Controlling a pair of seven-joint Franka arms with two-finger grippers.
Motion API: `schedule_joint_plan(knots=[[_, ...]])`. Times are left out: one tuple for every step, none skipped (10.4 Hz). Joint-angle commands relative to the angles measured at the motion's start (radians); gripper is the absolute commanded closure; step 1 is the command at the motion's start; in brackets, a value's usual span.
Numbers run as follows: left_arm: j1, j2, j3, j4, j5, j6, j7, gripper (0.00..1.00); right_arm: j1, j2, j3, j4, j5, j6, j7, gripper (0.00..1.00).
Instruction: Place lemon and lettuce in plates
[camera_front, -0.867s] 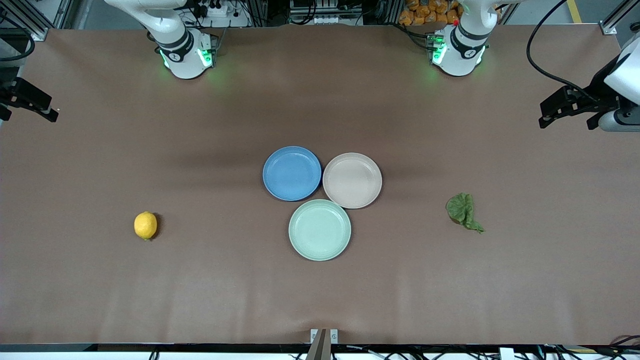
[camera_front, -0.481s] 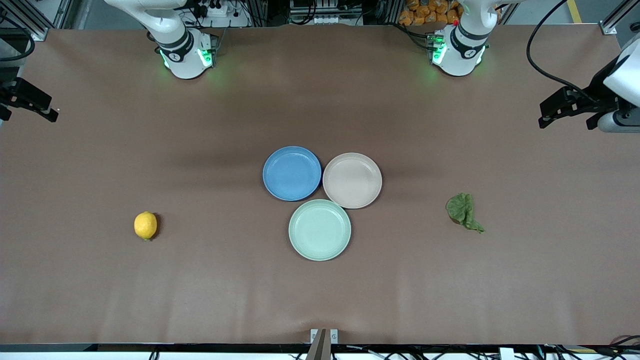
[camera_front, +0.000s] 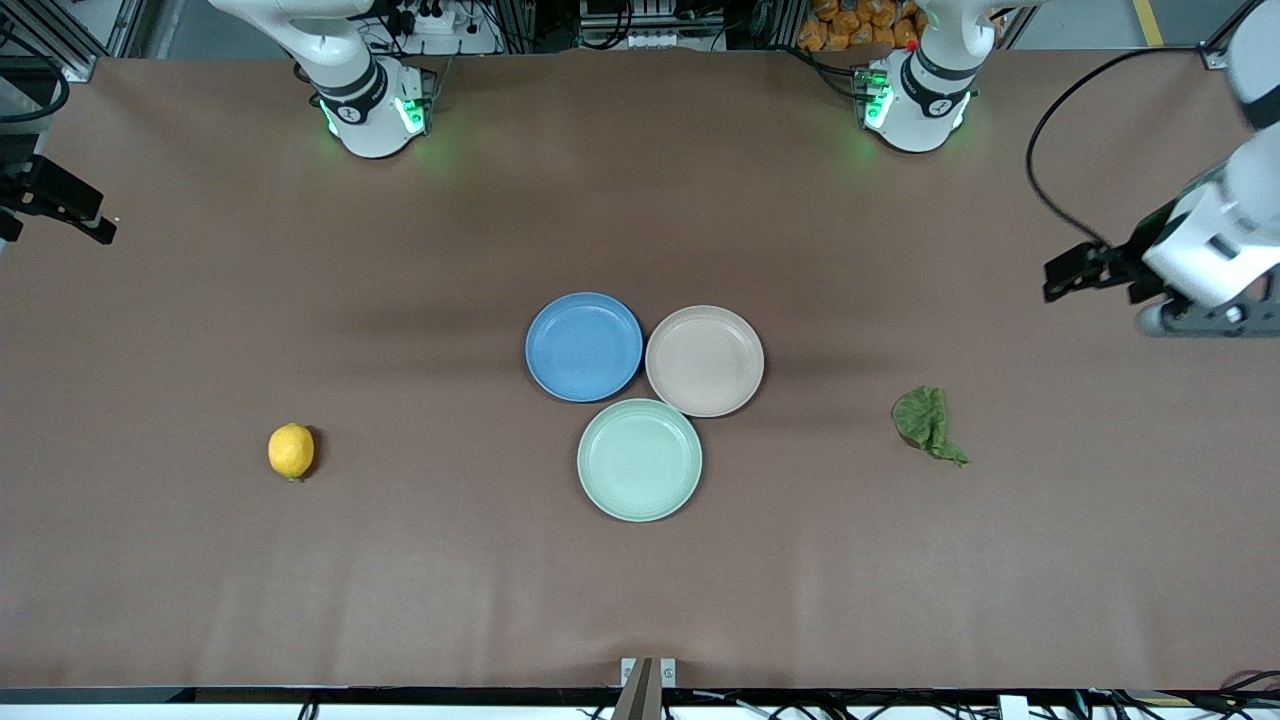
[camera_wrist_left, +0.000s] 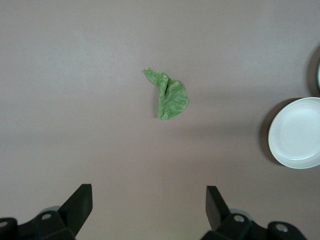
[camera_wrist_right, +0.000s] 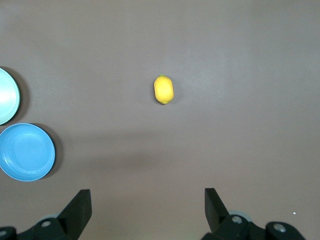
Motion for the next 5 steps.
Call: schedule_joint_plan(knots=[[0.003,-0.031,-0.005,-0.139,0.015,0.110,0.013,0.00,-0.003,0.018,0.000,0.007,0.002,0.002,0.017,0.00],[0.001,-0.026,-0.005,-0.192,0.015,0.179,0.012,0.00,-0.015,0.041,0.000,0.007,0.011,0.013,0.014,0.00],[0.007,-0.023,-0.006,-0.250,0.015,0.257,0.012,0.00,-0.031,0.068,0.002,0.007,0.012,0.034,0.006,0.00],[0.007,-0.015,-0.006,-0.309,0.015,0.329,0.012,0.00,-0.029,0.096,0.002,0.007,0.013,0.050,0.006,0.00],[0.006,-0.008,-0.006,-0.364,0.013,0.398,0.012,0.00,-0.029,0.130,0.002,0.005,0.011,0.073,0.006,0.00]])
